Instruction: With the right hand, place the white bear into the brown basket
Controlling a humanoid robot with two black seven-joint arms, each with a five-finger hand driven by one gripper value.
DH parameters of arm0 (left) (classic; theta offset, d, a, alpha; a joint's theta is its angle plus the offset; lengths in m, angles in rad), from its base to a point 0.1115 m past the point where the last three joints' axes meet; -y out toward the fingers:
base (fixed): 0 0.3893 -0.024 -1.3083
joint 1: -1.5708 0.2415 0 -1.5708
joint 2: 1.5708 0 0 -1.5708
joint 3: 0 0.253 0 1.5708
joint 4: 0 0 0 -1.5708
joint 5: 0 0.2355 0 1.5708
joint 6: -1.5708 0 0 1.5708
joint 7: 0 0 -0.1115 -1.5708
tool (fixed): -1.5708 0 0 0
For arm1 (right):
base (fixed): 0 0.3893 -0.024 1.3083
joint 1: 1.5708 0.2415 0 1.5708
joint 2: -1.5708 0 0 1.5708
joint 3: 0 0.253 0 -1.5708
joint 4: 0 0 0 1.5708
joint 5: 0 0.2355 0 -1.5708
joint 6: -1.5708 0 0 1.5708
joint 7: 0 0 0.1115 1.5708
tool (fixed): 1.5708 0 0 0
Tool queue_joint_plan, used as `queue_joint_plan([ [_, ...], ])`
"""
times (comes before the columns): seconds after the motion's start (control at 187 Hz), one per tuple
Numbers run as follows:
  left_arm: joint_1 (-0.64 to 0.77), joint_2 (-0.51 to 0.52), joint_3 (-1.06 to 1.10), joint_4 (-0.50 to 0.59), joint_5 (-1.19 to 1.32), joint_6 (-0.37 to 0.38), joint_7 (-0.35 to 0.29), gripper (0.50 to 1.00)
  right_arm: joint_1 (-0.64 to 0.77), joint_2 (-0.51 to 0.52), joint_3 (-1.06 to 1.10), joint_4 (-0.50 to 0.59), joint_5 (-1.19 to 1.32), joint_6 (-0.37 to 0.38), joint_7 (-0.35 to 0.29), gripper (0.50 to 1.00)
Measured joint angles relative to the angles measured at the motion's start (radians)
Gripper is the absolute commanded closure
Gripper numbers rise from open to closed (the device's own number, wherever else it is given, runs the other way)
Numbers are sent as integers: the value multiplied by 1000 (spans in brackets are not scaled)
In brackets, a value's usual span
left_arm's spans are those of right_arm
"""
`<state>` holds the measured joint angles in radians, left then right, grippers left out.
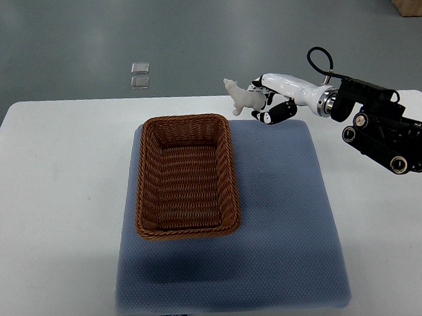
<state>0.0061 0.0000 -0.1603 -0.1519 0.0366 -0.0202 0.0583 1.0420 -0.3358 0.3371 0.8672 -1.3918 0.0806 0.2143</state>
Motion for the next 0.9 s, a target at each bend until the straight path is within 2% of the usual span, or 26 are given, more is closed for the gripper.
queue_joint_plan([
  [0.096, 0, 0, 0, 0, 0, 0, 0, 500, 30, 20, -42, 37, 0, 8, 9, 1000],
  [0.193, 0, 0, 0, 0, 0, 0, 0, 500, 49, 62, -79, 52, 0, 9, 23, 959],
  [0.316, 0, 0, 0, 0, 0, 0, 0, 500, 61, 115, -105, 55, -1, 9, 37, 859],
  [0.364, 0, 0, 0, 0, 0, 0, 0, 500, 62, 134, -115, 55, -1, 9, 42, 842],
  [0.492, 0, 0, 0, 0, 0, 0, 0, 500, 62, 167, -144, 55, -5, 9, 46, 750],
  [0.898, 0, 0, 0, 0, 0, 0, 0, 500, 51, 158, -141, 46, -13, -11, 47, 646],
])
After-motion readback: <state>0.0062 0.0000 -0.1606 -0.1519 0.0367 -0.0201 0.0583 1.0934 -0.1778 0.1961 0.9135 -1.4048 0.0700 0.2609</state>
